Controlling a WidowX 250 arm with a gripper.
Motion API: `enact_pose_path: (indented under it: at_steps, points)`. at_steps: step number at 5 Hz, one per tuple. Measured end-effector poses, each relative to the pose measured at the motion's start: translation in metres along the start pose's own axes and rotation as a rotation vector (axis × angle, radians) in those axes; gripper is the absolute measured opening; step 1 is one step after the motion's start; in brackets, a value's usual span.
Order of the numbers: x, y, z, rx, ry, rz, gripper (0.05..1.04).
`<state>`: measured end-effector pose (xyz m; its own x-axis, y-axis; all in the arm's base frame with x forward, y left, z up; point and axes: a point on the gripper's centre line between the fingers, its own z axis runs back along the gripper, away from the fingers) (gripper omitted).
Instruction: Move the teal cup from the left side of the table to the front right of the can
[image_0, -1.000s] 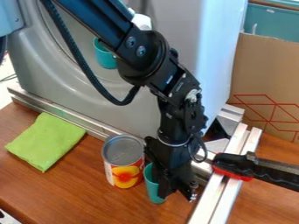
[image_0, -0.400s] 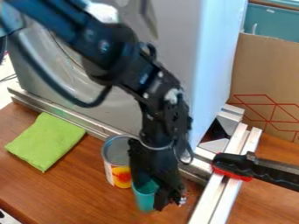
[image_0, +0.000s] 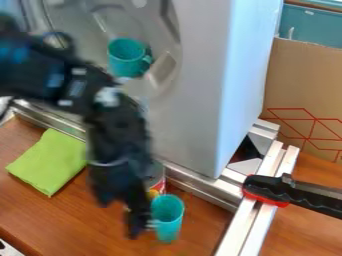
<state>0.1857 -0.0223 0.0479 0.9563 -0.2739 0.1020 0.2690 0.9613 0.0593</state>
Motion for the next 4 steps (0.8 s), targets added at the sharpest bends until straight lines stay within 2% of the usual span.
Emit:
enact_pose_path:
  at_steps: [1, 2, 3, 4]
  points:
    - [-0.029, 0.036, 0.009, 0.082, 0.081, 0.085, 1.001]
    - [-0.054, 0.074, 0.012, 0.135, 0.156, 0.169, 1.001]
    - [-0.057, 0.109, 0.007, 0.136, 0.173, 0.198, 1.001]
    - [-0.056, 0.136, 0.007, 0.099, 0.127, 0.182, 1.001]
